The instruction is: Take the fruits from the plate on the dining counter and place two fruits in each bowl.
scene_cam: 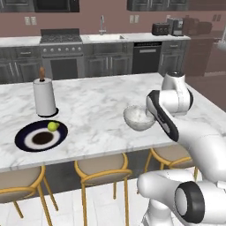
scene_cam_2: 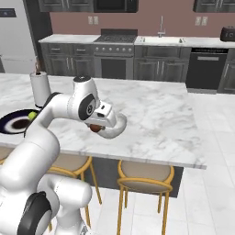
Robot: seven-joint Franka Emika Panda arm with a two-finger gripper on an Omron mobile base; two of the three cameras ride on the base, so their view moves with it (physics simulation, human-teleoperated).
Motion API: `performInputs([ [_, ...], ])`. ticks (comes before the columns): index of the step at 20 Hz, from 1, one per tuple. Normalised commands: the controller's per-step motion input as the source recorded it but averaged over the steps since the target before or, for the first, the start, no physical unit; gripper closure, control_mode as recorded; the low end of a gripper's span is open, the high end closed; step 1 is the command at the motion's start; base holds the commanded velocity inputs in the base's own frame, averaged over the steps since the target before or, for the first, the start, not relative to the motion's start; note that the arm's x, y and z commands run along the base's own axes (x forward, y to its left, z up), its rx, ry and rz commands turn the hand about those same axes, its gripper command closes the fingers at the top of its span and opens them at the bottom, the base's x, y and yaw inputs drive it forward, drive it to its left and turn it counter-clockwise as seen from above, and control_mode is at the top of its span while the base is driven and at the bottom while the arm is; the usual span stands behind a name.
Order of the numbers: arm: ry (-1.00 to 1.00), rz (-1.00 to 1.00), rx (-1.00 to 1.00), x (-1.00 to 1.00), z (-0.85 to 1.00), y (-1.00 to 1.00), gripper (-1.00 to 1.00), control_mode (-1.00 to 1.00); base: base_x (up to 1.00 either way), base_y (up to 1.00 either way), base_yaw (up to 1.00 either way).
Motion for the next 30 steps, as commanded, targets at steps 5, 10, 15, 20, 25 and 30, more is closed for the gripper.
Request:
performInputs([
  [5,0.0,0.0,0.0,0.0,0.0,0.0,1.0,1.0,0.41,0.02,0.0],
  [10,0.0,0.0,0.0,0.15,0.0,0.0,1.0,-1.0,0.35,0.0,0.0],
  [15,0.08,0.01,0.01,0.96,0.0,0.05,1.0,-1.0,0.0,0.0,0.0],
  [20,0.15,0.03,0.0,0.93,0.0,0.02,1.0,-1.0,0.0,0.0,0.0],
  [25,0.17,0.03,0.04,0.53,-0.25,0.0,1.0,-1.0,0.0,0.0,0.0],
  [30,0.03,0.0,0.12,0.18,-0.54,0.0,1.0,-1.0,0.0,0.0,0.0],
])
